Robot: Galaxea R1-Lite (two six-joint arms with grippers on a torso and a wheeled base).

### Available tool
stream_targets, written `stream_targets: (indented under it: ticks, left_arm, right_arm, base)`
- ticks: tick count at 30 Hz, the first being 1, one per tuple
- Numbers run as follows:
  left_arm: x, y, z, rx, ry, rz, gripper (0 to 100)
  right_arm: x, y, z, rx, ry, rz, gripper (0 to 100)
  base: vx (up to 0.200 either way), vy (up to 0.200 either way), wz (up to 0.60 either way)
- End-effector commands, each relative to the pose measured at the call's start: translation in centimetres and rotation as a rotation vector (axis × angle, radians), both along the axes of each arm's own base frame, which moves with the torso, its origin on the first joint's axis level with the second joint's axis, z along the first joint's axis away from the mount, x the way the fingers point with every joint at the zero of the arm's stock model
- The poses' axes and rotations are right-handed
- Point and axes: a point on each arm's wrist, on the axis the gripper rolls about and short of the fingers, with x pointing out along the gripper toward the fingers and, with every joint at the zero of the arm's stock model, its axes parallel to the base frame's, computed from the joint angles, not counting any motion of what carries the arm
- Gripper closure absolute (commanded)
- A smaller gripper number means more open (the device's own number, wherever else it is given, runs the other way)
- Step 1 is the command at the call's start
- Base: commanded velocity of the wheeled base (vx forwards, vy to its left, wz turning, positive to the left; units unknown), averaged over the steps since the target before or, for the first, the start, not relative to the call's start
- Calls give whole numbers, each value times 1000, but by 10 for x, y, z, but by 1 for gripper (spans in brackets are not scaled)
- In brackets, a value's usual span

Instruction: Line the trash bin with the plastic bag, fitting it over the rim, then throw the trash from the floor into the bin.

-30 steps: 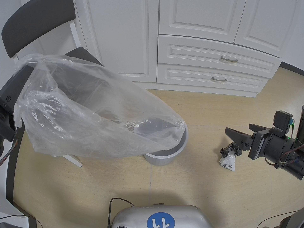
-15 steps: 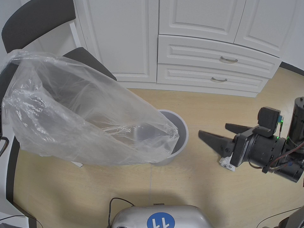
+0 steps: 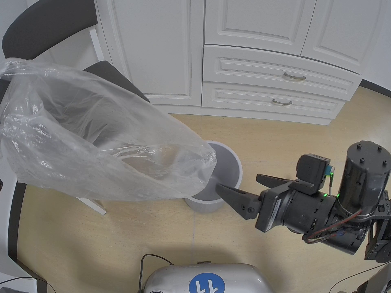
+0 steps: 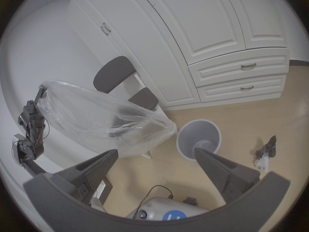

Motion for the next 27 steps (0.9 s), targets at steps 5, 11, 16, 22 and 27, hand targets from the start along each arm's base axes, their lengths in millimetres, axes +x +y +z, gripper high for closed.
stream_targets:
  ticks: [5,11,16,22,27]
  left_arm:
    - [-2,-1,-1,-1,-1,-17,100]
    - [-3,0,-1,0,-3,-19,100]
    - [-3,-2,-1,0,-2,-35,100]
    - [-6,-2,-1,-1,-8,-57,100]
    - [-11,0,-1,11,-29,-89,100]
  right_arm:
    - [20,15,-19,18,18,-42,0]
    - [22,15,-17,51,11,-55,0]
    - [23,15,-18,49,13,-58,0]
    - [32,14,-20,45,17,-86,0]
    - [49,13,-31,20,39,-127,0]
  base:
    - [0,0,0]
    - [0,0,0]
    - [0,0,0]
    - [0,0,0]
    - [0,0,0]
